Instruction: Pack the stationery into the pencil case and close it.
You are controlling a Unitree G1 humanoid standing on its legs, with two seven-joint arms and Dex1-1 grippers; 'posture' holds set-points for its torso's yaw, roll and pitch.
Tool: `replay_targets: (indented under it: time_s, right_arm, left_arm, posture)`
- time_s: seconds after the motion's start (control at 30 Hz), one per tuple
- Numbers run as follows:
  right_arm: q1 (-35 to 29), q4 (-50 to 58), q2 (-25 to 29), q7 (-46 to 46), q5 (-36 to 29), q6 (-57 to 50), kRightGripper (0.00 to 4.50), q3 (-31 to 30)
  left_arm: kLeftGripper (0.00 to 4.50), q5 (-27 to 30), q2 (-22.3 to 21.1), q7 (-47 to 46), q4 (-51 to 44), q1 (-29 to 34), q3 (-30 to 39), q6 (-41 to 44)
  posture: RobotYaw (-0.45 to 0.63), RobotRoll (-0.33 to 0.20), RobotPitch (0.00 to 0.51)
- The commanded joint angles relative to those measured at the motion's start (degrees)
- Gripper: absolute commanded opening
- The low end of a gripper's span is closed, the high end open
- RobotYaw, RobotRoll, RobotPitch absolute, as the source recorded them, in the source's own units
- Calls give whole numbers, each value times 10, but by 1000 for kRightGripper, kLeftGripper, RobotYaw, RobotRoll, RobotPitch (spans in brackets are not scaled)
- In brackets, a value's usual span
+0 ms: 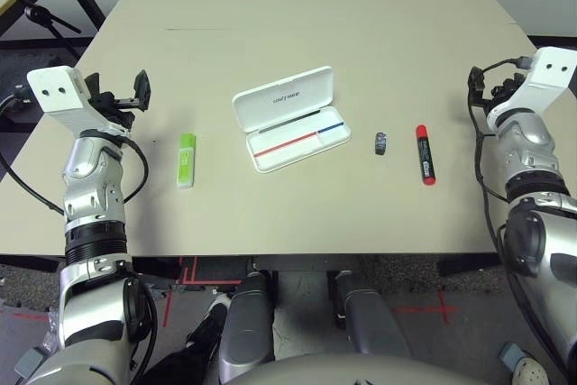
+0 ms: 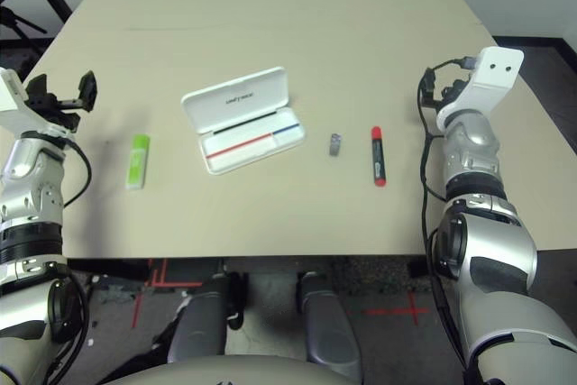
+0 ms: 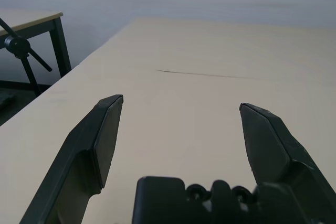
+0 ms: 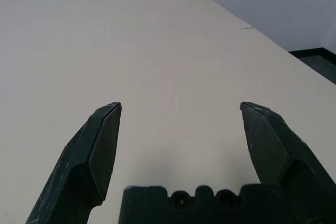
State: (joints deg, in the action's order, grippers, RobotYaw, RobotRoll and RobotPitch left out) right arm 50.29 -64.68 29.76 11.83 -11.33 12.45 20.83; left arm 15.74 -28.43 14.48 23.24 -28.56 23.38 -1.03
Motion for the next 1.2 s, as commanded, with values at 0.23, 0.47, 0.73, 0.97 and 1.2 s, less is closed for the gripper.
replay_targets:
  time_s: [0.23, 0.47, 0.73, 0.97, 1.2]
  right_arm:
    - [5, -3, 5, 1, 0, 2, 4500, 0]
    - [5, 14, 8, 25, 2, -4, 4500, -8]
    - [12, 28, 4, 94, 4, -28, 4500, -33]
    - [12, 67, 12, 179, 7, -77, 4500, -66]
    - [-9, 155, 36, 308, 3, -141, 4500, -107]
  left_arm:
    - [4482, 2, 3, -3, -12, 3, -2, 6]
    - [4482, 5, 9, 0, -23, 0, -9, 14]
    - [4482, 24, -2, 10, -95, 24, -7, 86]
    - [4482, 52, -17, 55, -203, 64, -25, 184]
    - [4482, 82, -39, 114, -286, 77, -59, 259]
  posture:
    - [22, 0, 188]
    - [15, 0, 198]
    - [25, 0, 201]
    - [25, 0, 192]
    - [28, 0, 184]
